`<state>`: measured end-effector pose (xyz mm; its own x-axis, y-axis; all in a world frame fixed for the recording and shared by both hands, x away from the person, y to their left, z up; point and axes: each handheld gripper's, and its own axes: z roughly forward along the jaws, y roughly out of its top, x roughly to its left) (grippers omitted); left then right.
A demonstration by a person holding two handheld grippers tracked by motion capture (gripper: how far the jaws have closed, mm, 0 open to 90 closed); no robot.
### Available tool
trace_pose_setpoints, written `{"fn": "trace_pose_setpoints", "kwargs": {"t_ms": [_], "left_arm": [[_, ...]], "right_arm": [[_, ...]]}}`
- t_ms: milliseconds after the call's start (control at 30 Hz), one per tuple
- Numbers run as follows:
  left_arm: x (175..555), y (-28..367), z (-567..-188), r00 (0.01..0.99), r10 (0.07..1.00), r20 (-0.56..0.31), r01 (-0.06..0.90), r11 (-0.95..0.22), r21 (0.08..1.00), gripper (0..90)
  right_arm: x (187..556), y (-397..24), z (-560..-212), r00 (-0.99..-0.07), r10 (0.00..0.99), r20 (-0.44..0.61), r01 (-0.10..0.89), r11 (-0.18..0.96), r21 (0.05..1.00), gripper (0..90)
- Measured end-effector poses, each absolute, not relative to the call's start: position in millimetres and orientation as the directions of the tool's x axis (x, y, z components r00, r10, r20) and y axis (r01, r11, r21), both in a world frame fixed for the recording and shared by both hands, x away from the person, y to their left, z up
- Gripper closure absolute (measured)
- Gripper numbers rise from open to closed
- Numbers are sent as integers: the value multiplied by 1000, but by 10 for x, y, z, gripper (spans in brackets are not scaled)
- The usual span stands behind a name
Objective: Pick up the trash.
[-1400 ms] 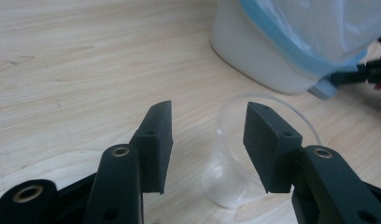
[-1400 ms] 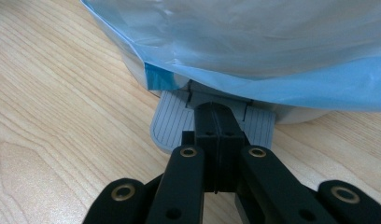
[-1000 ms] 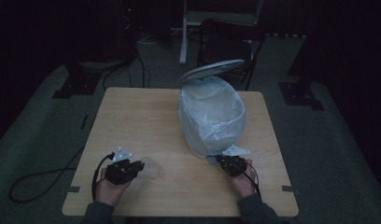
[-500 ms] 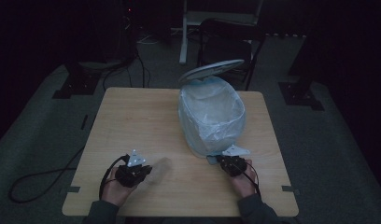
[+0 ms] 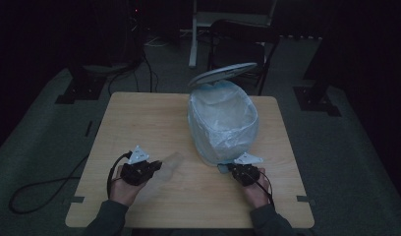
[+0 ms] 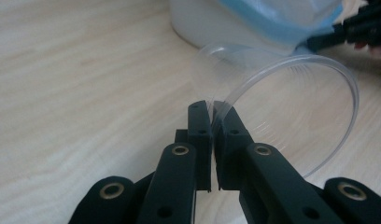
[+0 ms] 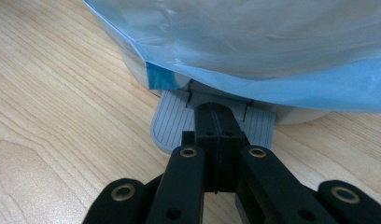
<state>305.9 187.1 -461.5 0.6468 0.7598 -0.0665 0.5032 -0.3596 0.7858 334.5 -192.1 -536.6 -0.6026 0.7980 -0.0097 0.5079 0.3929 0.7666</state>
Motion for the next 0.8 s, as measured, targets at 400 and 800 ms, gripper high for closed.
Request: {"fn": "trace_pose_setpoints", "kwargs": {"t_ms": [400,800], "left_arm": [[3201,1874,-4394,653,755,-57,462,-338,820,870],[3314,1867,-4123,664,746,-45,412,-315,855,870]], "right_arm": [[3345,-1922,-5365,-603,798,-9,509,393,766,900],[3345,-1920,-5364,-601,799,-4,514,390,764,900]]}}
